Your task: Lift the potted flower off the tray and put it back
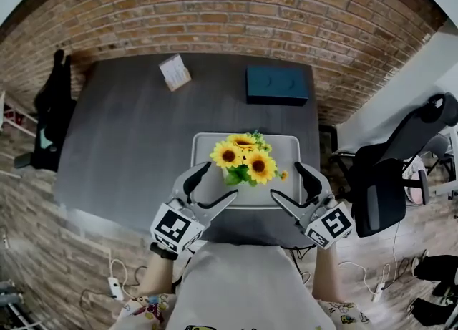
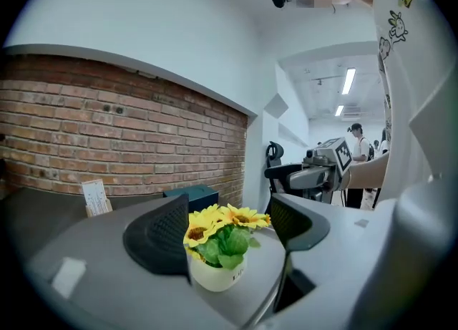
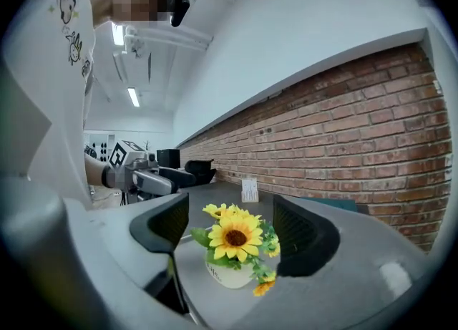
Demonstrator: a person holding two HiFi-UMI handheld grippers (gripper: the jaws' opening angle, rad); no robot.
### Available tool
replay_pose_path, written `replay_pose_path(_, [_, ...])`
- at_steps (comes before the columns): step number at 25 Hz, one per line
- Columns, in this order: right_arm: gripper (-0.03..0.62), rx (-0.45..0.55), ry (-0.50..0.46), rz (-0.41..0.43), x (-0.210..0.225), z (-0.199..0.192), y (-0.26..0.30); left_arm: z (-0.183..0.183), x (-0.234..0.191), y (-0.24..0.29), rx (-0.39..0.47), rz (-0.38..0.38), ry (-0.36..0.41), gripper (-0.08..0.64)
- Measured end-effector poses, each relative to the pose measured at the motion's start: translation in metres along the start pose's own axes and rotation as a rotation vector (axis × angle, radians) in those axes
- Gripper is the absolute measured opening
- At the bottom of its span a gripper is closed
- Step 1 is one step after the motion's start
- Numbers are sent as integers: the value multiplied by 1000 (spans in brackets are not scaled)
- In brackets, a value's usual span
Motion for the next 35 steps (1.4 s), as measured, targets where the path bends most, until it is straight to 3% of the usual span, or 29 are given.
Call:
replay_pose_path(11, [194,141,45,-37,-9,25,-21,23,18,-17,110,56,-99,197])
replay_pose_path(23, [4,183,163,-72,-4,16,-28,21,22,-12,116,87,-106,64])
replay_pose_path(26, [2,173,167,-80,-4,13,-26,20,17,-13,116,111,-120,11])
replay_pose_path(35, [1,147,139,-107,-2,12,-19,12,10,-12,70,127,-133,10])
Point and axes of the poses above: the fingertips, and each gripper's own axes: y forward along the fingers, x to its right, z out of its top, the point moved 8 cm from there along -y, backward along the fingers, and after that the axes turned 10 degrees about -x, right-handed, at the moved point
